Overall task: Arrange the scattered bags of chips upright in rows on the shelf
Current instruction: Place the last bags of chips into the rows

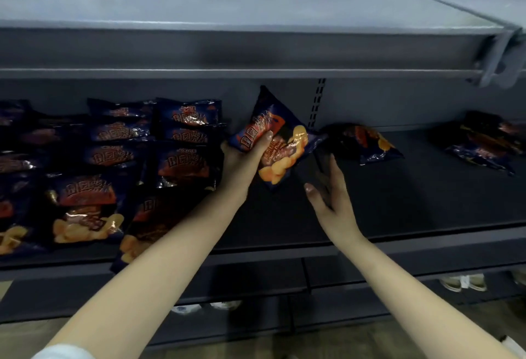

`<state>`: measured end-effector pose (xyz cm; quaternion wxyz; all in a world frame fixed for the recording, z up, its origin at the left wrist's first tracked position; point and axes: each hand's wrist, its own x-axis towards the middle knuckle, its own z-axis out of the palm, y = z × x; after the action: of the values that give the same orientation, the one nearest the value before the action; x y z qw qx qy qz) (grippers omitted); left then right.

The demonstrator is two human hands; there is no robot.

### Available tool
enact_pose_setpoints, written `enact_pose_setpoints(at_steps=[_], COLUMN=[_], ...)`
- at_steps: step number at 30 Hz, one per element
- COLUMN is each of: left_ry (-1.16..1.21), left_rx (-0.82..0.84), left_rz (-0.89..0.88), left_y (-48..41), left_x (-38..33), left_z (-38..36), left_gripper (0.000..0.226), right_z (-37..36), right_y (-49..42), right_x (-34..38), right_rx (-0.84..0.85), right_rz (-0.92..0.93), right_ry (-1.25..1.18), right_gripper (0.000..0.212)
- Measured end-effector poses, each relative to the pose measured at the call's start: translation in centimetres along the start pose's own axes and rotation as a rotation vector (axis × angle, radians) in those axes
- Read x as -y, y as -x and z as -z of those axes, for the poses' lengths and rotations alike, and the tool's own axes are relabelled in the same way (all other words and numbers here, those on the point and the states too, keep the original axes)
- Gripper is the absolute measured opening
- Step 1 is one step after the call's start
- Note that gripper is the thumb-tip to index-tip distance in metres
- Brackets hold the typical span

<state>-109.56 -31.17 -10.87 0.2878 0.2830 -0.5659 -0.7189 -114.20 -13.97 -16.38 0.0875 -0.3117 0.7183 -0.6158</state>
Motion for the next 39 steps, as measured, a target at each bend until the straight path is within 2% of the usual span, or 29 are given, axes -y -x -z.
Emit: enact_pose_setpoints(at_steps=[2,4,6,8,10,13,16,19,20,23,26,27,29,33,36,37,39], left_ry=[0.152,0.191,0.213,0.209,0.207,0.099,-0.104,-0.319,-0.381,-0.394,-0.405,-0.433,-0.502,-0.587,-0.710,-0.744,-0.760], left_rx=[0.075,0.176,0.239,0.264,0.235,0.206,0.252,0.504,0.544,0.498,0.476,0.466,0.439,0.366,0.358,0.352,0.355], left_rz=[0.111,0.213,0.270,0.274,0.267,0.127,0.034,0.036,0.039,0.032,0.036,0.036,0.035,0.017,-0.003,0.003,0.016], left_y=[1.1,2.7,3.9,4.3,4.1,3.1,2.7,3.0,3.2,3.3,3.6,3.8,4.1,4.4,4.9,5.3,5.9], left_x=[0.6,2.0,3.4,4.0,3.6,1.9,-0.1,-1.4,-1.5,-1.7,-2.3,-2.6,-3.2,-4.7,-5.4,-5.5,-5.4], left_z=[-0.6,-0.9,-0.9,-0.6,0.0,1.3,2.8,4.0,4.3,5.7,7.6,8.3,9.5,12.1,13.9,14.3,15.2], left_gripper=[0.067,0.079,0.079,0.072,0.066,0.036,0.046,0.040,0.041,0.036,0.040,0.044,0.052,0.046,0.066,0.073,0.081], right_z=[-0.2,-0.7,-1.1,-1.2,-0.9,-0.1,0.4,-0.3,-0.6,-1.7,-2.5,-2.8,-3.3,-4.0,-4.6,-5.0,-6.3], right_y=[0.1,-0.2,-0.6,-1.1,-1.5,-1.9,-2.0,-1.9,-1.8,-1.9,-2.4,-2.7,-3.6,-5.3,-6.4,-6.6,-6.4], right_x=[0.5,0.5,0.5,0.4,0.4,0.7,1.0,1.4,1.6,2.0,2.9,3.1,3.8,6.1,7.6,7.9,8.5], right_rx=[0.064,0.095,0.007,-0.057,-0.048,-0.026,0.055,0.116,0.137,0.220,0.276,0.284,0.291,0.367,0.424,0.491,0.739], right_rz=[-0.025,-0.047,-0.117,-0.171,-0.200,-0.218,-0.228,-0.232,-0.230,-0.230,-0.267,-0.264,-0.214,-0.003,0.141,0.162,0.119], right_ry=[-0.133,-0.201,-0.262,-0.302,-0.336,-0.442,-0.478,-0.514,-0.511,-0.532,-0.637,-0.640,-0.541,-0.285,-0.188,-0.117,0.055], right_gripper=[0.063,0.048,0.033,0.028,0.030,0.044,0.044,0.040,0.037,0.029,0.049,0.050,0.051,0.052,0.056,0.059,0.065])
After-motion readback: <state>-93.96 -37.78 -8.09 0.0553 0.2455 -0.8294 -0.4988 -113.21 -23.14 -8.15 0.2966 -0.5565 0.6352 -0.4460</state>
